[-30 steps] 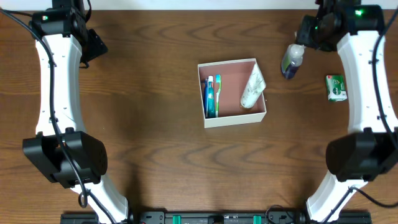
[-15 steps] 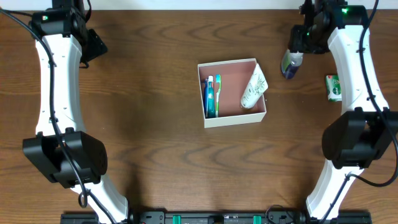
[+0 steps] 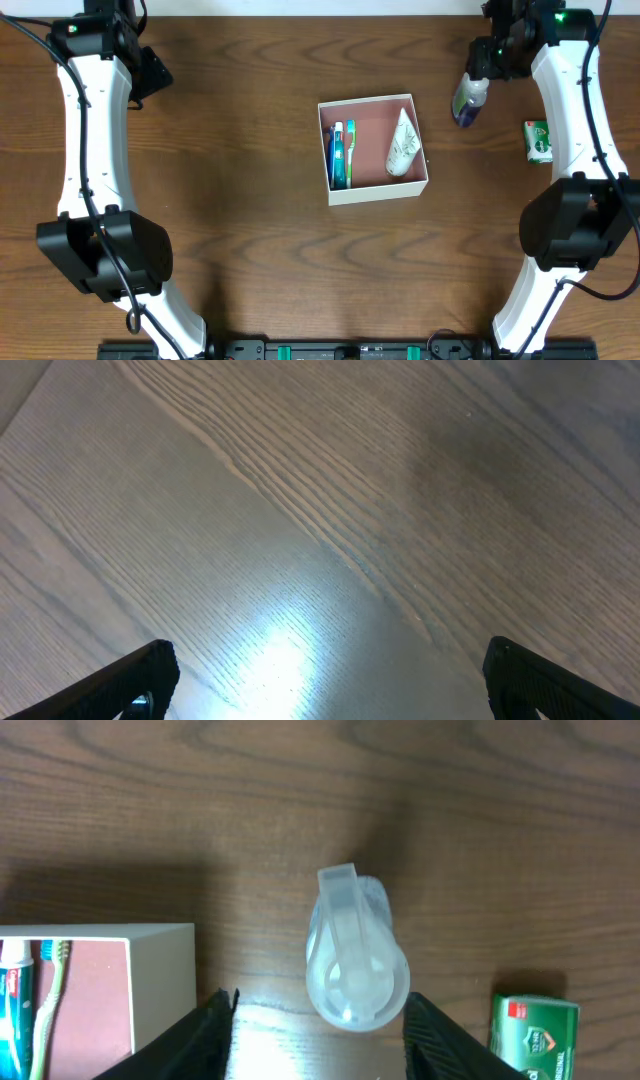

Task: Pack container
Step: 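Lower the right gripper and grasp the clear pump bottle, then lift the pump bottle and carry it over the white box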

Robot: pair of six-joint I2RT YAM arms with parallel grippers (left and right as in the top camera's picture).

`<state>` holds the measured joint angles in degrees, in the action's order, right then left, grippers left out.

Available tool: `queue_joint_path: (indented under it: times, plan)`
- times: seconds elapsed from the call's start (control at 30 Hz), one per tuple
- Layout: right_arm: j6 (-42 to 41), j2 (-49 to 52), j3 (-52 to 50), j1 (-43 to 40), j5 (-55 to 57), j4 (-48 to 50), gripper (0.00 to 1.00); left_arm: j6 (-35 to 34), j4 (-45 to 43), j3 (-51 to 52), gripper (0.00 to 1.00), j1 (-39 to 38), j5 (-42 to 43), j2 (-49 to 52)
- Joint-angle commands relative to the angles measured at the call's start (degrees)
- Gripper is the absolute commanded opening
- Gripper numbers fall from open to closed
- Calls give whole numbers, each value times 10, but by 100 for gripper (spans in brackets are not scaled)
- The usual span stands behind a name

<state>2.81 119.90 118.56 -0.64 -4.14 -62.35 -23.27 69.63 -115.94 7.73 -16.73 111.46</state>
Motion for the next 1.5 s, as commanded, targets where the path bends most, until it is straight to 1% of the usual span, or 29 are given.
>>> queue_joint_path:
  times: [0.0,0.07,0.17,0.33,0.47,0.57,1.03,1.17,1.2,1.27,1.47]
  plan:
    - [42,17,9,-6,-4,7,57,5,2,4,98,1,-7,4]
    - [50,20,9,-6,-4,10,60,5,2,4,98,1,-7,4]
    - [52,21,8,-6,-4,13,67,5,2,4,98,1,-7,4]
    - [52,21,5,-11,-4,14,71,5,2,4,98,1,-7,4]
    - [52,21,3,-16,-4,14,71,5,2,4,98,1,-7,4]
    - [52,22,3,-17,-4,15,66,5,2,4,98,1,-7,4]
    - [52,43,2,-16,-13,18,66,5,2,4,98,1,-7,4]
    - [52,47,2,-16,-14,19,57,5,2,4,98,1,-7,4]
    - [52,47,2,-16,-14,19,53,5,2,4,98,1,-7,4]
    - [51,48,2,-16,-13,19,41,5,2,4,98,1,-7,4]
    - [45,48,2,-16,-13,21,20,5,2,4,98,1,-7,4]
